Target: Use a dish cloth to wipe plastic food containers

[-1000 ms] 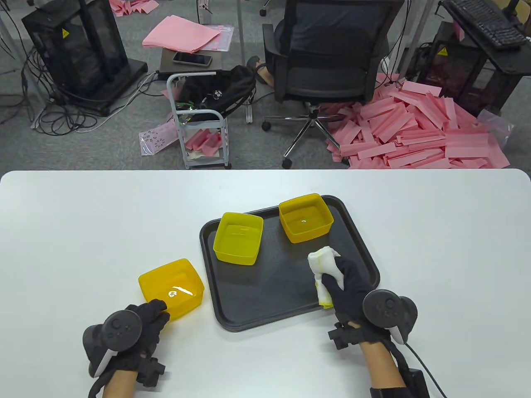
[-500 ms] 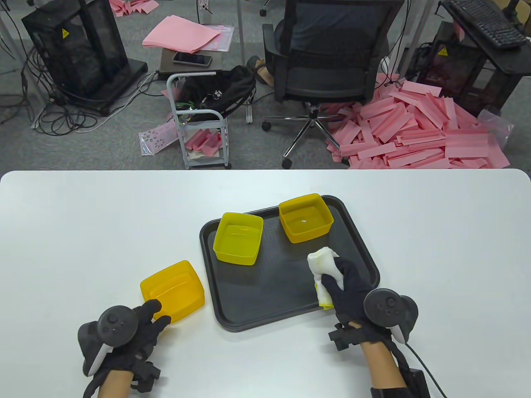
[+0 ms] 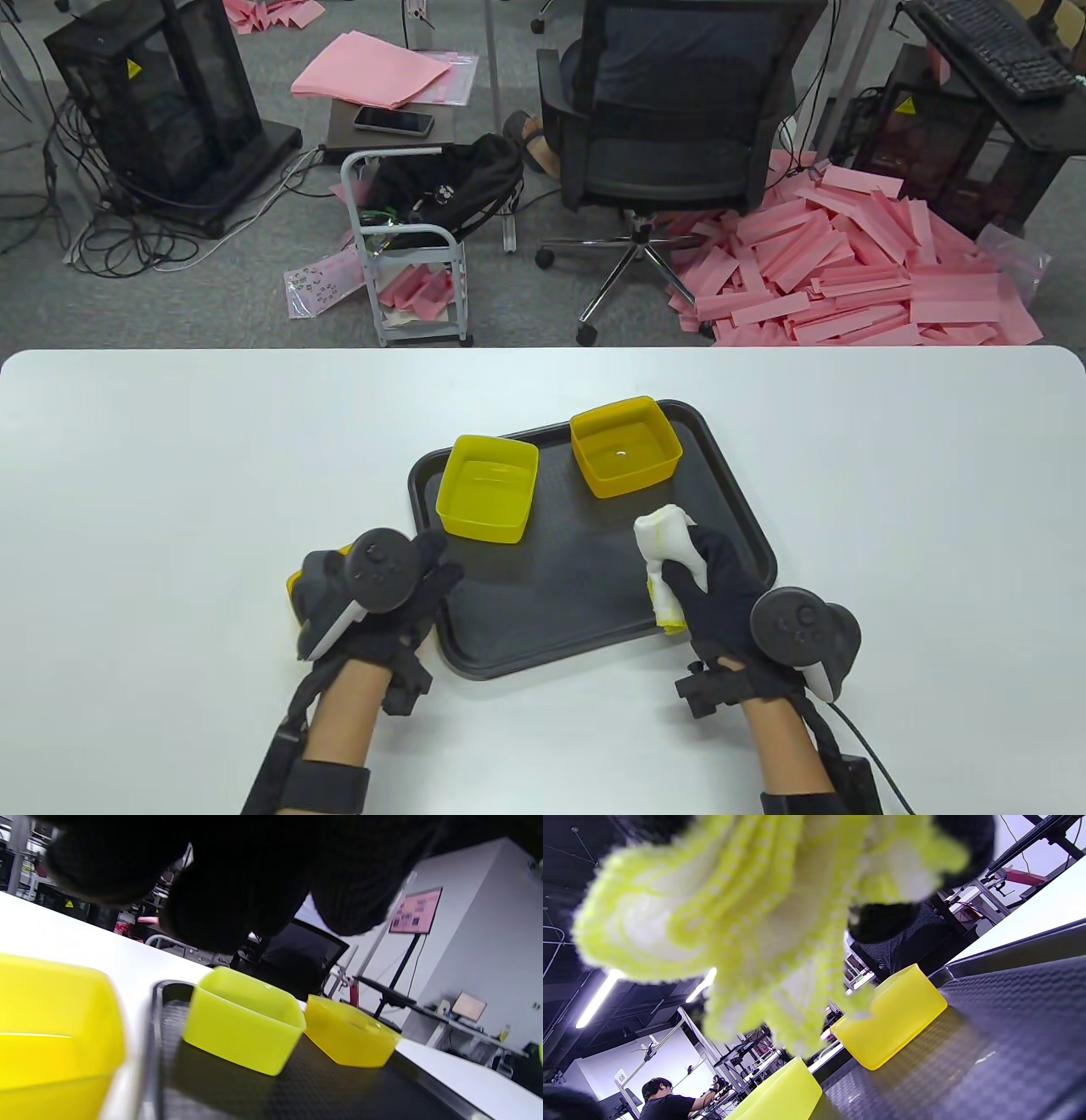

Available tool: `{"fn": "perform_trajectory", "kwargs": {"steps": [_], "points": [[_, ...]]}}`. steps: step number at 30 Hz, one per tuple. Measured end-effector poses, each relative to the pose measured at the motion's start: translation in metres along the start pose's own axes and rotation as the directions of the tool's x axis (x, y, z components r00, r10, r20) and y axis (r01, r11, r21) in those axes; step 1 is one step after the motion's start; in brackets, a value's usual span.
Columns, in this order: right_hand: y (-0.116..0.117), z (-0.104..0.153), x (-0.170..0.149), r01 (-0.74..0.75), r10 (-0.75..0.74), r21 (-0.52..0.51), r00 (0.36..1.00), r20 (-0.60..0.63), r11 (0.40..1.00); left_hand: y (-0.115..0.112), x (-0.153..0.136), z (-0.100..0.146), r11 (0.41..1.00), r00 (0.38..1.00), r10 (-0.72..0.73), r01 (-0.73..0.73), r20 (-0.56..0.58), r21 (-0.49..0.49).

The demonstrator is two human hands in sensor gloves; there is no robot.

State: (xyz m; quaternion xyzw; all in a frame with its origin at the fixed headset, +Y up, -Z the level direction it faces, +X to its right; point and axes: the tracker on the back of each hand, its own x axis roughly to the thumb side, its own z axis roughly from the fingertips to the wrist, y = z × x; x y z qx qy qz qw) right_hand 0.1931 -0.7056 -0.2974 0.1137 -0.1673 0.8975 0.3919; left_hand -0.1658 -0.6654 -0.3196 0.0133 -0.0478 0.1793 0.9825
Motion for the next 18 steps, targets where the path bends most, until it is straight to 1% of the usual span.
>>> {"fn": "perform_trajectory", "kwargs": {"steps": [3,8,13,16,18], "points": [[0.0,0.0,-0.001,0.008,-0.008,0.009,1.0,-0.002,1.0,-0.016,0.021,-0.023,0.998,0.999,-0.039,0.038,-0.008,-0.053],[-0.002,0.0,-0.001,0.029,-0.029,0.009,1.0,-0.006,1.0,-0.046,0.039,-0.056,0.987,0.995,-0.095,0.089,-0.036,-0.135],[-0.003,-0.001,-0.003,0.052,-0.052,0.014,0.999,-0.013,0.999,-0.074,0.04,-0.081,0.97,0.983,-0.144,0.116,-0.118,-0.213],[-0.003,-0.002,-0.005,0.071,-0.071,0.015,0.997,-0.023,0.997,-0.088,0.037,-0.09,0.961,0.979,-0.114,0.066,-0.167,-0.269],[-0.003,-0.003,-0.007,0.08,-0.079,0.02,0.996,-0.029,0.997,-0.094,0.036,-0.095,0.961,0.972,-0.117,0.06,-0.202,-0.27]]}}
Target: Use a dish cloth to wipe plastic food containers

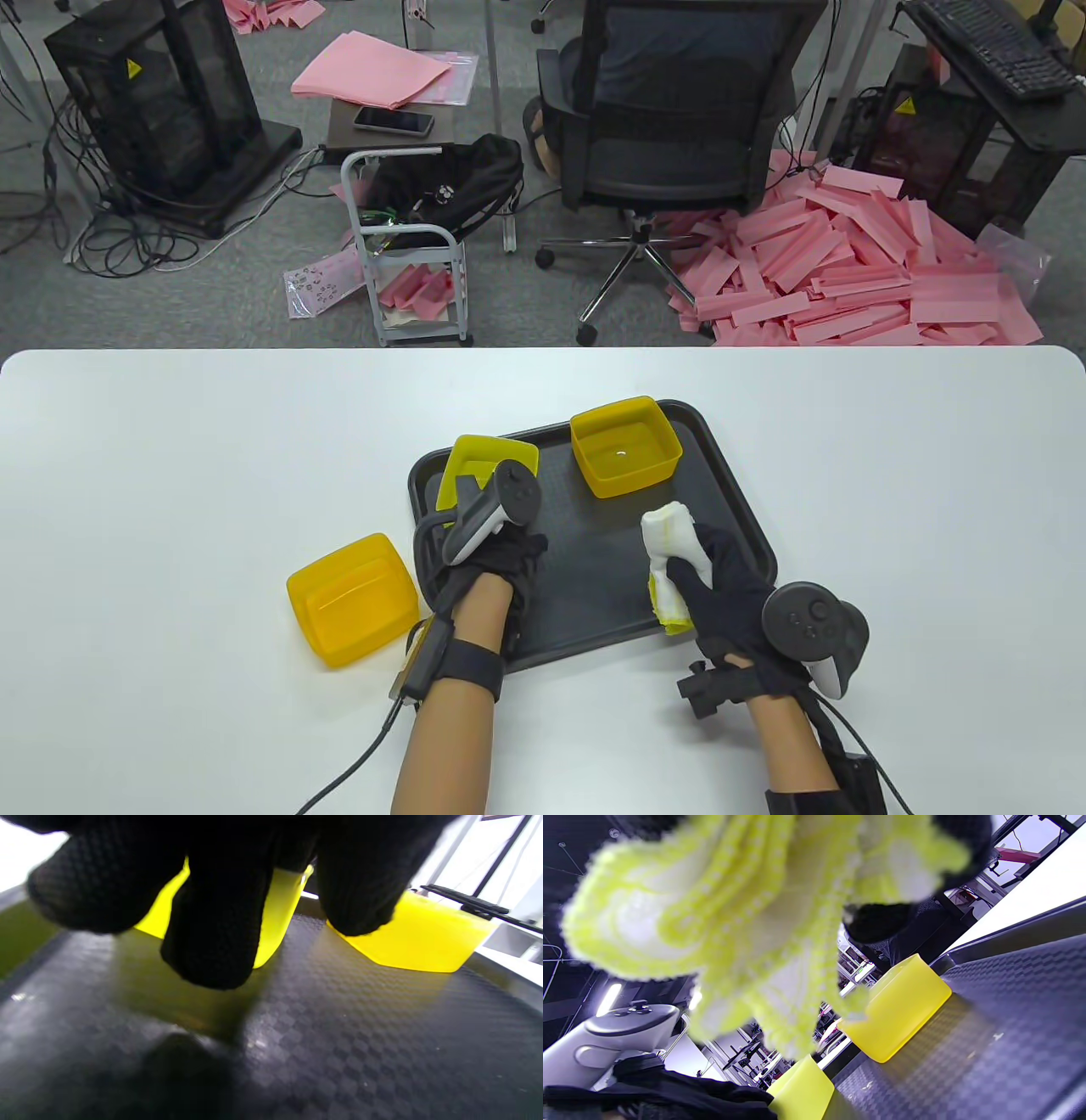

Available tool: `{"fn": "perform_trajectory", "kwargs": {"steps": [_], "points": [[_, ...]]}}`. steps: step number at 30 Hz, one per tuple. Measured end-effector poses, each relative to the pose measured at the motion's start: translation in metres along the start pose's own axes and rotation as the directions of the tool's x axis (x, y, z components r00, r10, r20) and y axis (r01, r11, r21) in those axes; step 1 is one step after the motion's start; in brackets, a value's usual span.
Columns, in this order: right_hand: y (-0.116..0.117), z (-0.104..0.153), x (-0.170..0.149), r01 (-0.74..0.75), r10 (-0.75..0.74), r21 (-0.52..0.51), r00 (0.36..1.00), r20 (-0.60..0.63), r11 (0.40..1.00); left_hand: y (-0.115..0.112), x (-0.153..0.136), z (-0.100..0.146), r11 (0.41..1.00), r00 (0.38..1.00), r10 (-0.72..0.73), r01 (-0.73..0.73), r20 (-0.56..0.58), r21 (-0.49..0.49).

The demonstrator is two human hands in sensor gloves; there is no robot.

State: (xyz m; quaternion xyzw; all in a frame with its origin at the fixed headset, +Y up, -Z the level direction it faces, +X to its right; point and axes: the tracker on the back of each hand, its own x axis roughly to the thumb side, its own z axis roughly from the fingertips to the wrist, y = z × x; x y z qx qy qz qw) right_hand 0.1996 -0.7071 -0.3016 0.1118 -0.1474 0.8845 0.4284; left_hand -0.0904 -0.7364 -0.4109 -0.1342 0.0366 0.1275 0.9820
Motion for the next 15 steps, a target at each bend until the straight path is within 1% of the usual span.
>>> {"fn": "perform_trajectory", "kwargs": {"steps": [2,4,6,8,11,15], "points": [[0.0,-0.001,-0.001,0.001,-0.001,0.004,1.0,-0.002,1.0,-0.003,0.0,-0.003,1.0,1.0,0.015,-0.015,-0.021,0.005],[0.001,-0.001,-0.001,0.001,-0.001,0.006,1.0,-0.002,1.0,-0.006,-0.001,-0.004,0.999,0.998,0.029,-0.026,-0.048,0.047],[0.001,0.0,0.0,0.002,-0.002,0.01,1.0,-0.001,1.0,-0.009,-0.002,-0.004,0.997,0.998,0.009,-0.004,-0.067,0.078],[0.001,0.0,0.0,0.001,-0.001,0.014,1.0,0.001,1.0,-0.011,-0.001,-0.003,0.991,0.997,-0.018,0.029,-0.078,0.133],[0.001,0.0,-0.001,0.0,0.0,0.018,1.0,0.003,1.0,-0.011,-0.002,0.003,0.987,0.996,-0.049,0.059,-0.072,0.147],[0.002,0.001,0.0,0.001,-0.001,0.025,1.0,0.006,1.0,-0.005,-0.006,0.018,0.984,0.999,-0.017,0.022,-0.033,0.174]]}}
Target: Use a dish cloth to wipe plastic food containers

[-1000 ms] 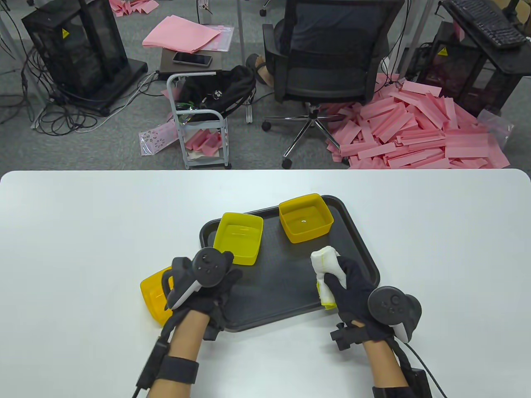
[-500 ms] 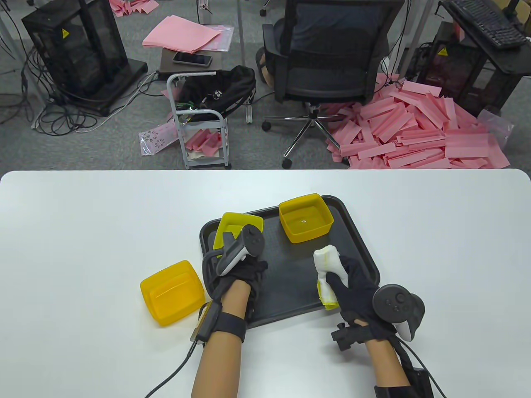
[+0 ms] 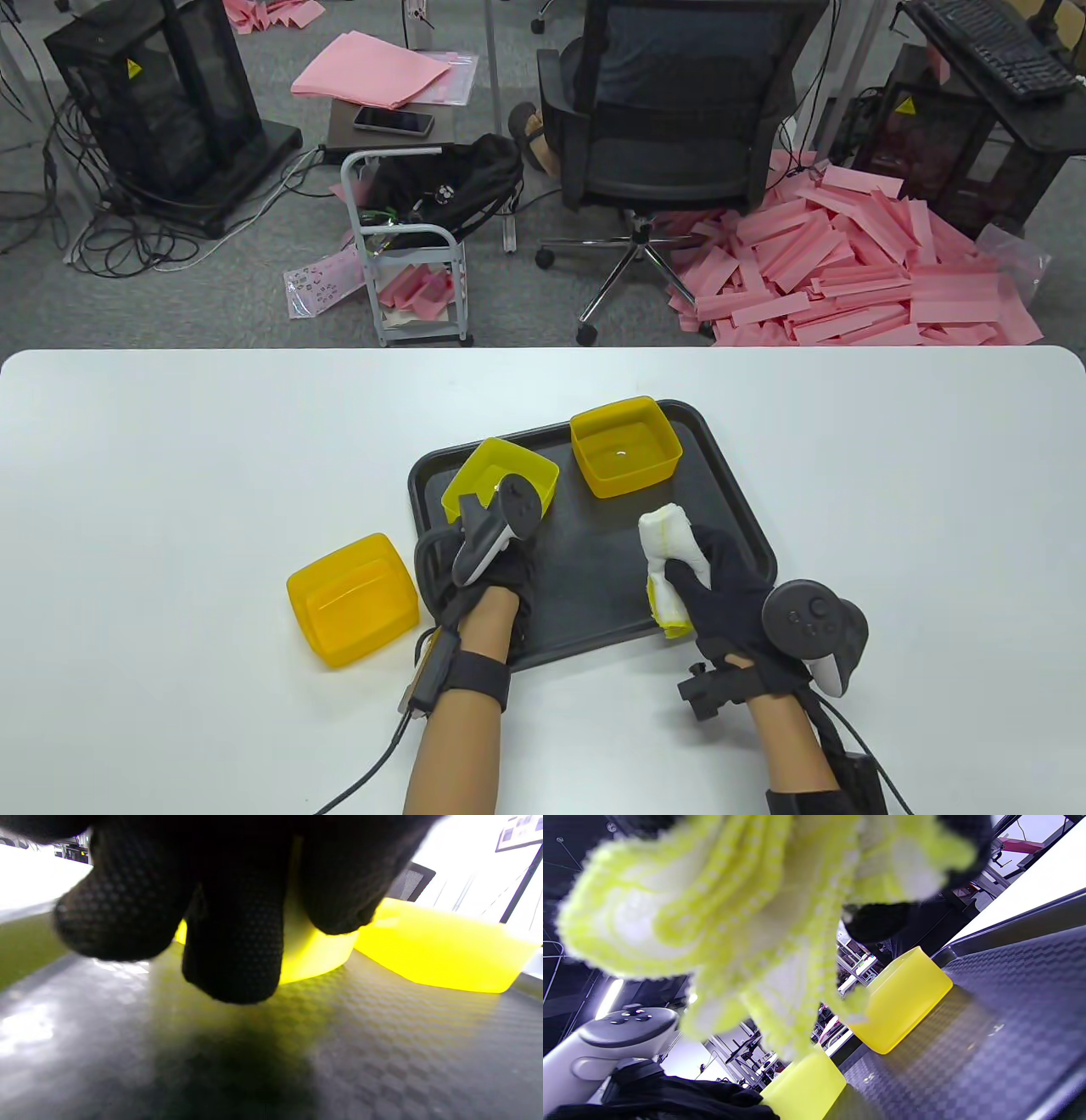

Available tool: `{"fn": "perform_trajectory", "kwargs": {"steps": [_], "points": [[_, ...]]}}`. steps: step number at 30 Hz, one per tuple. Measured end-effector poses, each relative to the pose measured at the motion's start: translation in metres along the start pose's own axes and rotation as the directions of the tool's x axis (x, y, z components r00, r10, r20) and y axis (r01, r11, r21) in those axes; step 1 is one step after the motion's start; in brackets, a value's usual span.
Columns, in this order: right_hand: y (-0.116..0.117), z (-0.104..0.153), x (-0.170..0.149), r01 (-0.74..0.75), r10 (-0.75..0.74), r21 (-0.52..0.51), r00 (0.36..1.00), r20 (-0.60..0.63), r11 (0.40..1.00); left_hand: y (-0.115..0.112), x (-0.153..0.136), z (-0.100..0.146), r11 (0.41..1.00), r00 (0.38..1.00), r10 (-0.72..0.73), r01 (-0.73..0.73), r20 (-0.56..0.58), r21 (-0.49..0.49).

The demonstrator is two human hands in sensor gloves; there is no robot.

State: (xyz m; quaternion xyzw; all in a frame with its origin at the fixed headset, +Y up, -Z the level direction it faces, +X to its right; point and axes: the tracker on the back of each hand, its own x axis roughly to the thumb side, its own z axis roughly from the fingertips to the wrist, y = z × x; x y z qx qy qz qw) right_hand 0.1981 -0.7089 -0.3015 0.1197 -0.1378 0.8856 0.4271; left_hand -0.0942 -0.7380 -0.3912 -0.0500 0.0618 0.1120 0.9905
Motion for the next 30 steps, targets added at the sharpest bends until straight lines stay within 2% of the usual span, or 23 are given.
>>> {"fn": "perform_trajectory", "kwargs": {"steps": [7,12,16,21,30], "points": [[0.002,0.0,0.002,-0.022,0.021,0.016,1.0,0.013,1.0,0.016,-0.013,0.032,0.991,0.985,0.12,-0.127,0.121,0.051],[0.001,0.0,0.002,-0.03,0.029,0.029,0.999,0.015,0.999,0.026,-0.019,0.06,0.966,0.951,0.157,-0.204,0.265,0.16],[0.002,0.0,0.001,-0.043,0.043,0.038,0.999,0.016,0.998,0.034,-0.023,0.08,0.949,0.929,0.158,-0.236,0.334,0.208],[0.002,0.0,0.001,-0.055,0.055,0.04,0.998,0.013,0.998,0.037,-0.029,0.1,0.931,0.905,0.176,-0.28,0.388,0.232],[0.003,0.0,0.0,-0.086,0.086,0.058,0.996,0.007,0.995,0.028,-0.038,0.126,0.924,0.855,0.171,-0.311,0.49,0.221]]}}
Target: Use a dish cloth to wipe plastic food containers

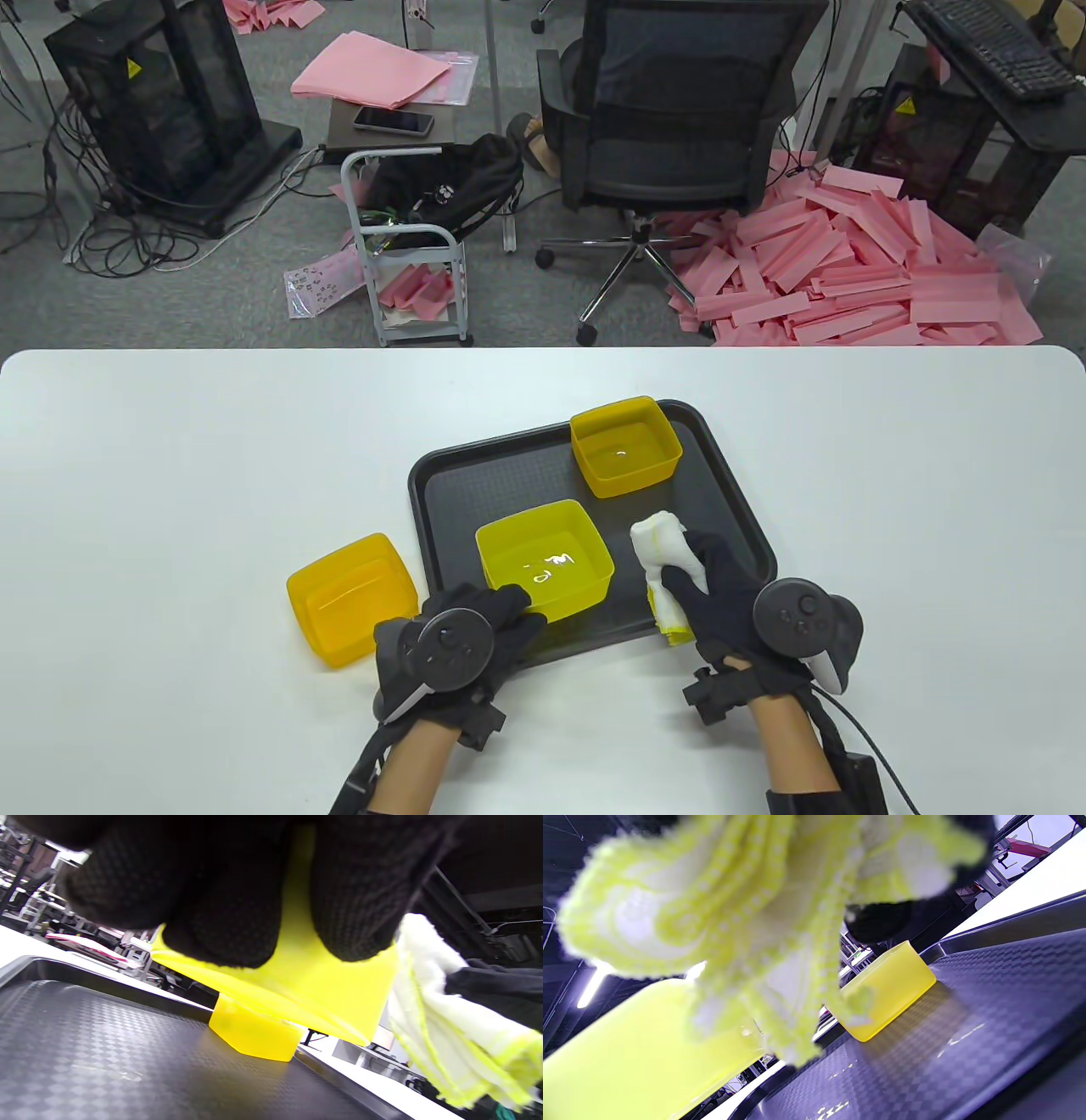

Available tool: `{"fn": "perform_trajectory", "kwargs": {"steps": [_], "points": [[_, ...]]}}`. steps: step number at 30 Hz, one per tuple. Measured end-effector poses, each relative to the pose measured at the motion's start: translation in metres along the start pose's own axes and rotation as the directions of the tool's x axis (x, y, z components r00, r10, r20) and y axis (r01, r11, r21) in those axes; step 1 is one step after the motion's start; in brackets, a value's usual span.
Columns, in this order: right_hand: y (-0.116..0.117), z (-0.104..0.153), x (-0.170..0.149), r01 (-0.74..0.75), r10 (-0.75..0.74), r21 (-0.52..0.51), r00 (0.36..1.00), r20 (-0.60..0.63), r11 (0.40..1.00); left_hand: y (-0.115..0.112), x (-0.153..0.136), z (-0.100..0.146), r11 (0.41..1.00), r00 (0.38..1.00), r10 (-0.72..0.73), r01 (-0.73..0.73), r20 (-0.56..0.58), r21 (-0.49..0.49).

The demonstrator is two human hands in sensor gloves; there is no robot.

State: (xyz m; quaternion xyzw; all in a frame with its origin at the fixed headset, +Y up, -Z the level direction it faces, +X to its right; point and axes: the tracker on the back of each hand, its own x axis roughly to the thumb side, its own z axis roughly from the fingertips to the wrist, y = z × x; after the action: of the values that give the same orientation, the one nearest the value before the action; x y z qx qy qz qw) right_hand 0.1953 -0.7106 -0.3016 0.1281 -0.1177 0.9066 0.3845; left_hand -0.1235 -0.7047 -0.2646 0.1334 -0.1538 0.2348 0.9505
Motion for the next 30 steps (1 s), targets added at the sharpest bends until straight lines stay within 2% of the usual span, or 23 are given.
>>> {"fn": "perform_trajectory", "kwargs": {"steps": [6,9,14,17,19,24,26,30], "points": [[0.004,0.001,0.002,-0.034,0.034,0.014,0.999,0.02,0.999,-0.004,-0.004,0.007,0.997,0.995,0.074,-0.071,0.074,-0.038],[0.002,0.002,0.008,-0.067,0.068,-0.022,0.997,0.046,0.998,-0.002,-0.003,0.008,0.994,0.991,0.097,-0.092,0.087,-0.059],[-0.011,0.002,0.039,-0.159,0.17,-0.085,0.975,0.145,0.984,0.002,0.001,0.009,0.993,0.987,0.109,-0.102,0.116,-0.065],[-0.014,0.0,0.066,-0.305,0.319,-0.092,0.915,0.247,0.948,0.002,0.003,0.01,0.993,0.986,0.103,-0.095,0.129,-0.067],[-0.014,-0.004,0.086,-0.448,0.44,-0.047,0.846,0.302,0.893,0.002,0.005,0.01,0.994,0.985,0.101,-0.093,0.137,-0.064],[-0.002,-0.018,0.122,-0.6,0.521,0.095,0.753,0.402,0.794,0.001,0.011,0.013,0.992,0.98,0.116,-0.107,0.163,-0.064],[0.01,-0.023,0.138,-0.71,0.592,0.12,0.658,0.466,0.694,0.001,0.014,0.014,0.992,0.977,0.12,-0.11,0.175,-0.062],[0.031,-0.025,0.157,-0.819,0.643,0.121,0.524,0.558,0.561,0.003,0.018,0.016,0.992,0.972,0.124,-0.116,0.199,-0.053]]}}
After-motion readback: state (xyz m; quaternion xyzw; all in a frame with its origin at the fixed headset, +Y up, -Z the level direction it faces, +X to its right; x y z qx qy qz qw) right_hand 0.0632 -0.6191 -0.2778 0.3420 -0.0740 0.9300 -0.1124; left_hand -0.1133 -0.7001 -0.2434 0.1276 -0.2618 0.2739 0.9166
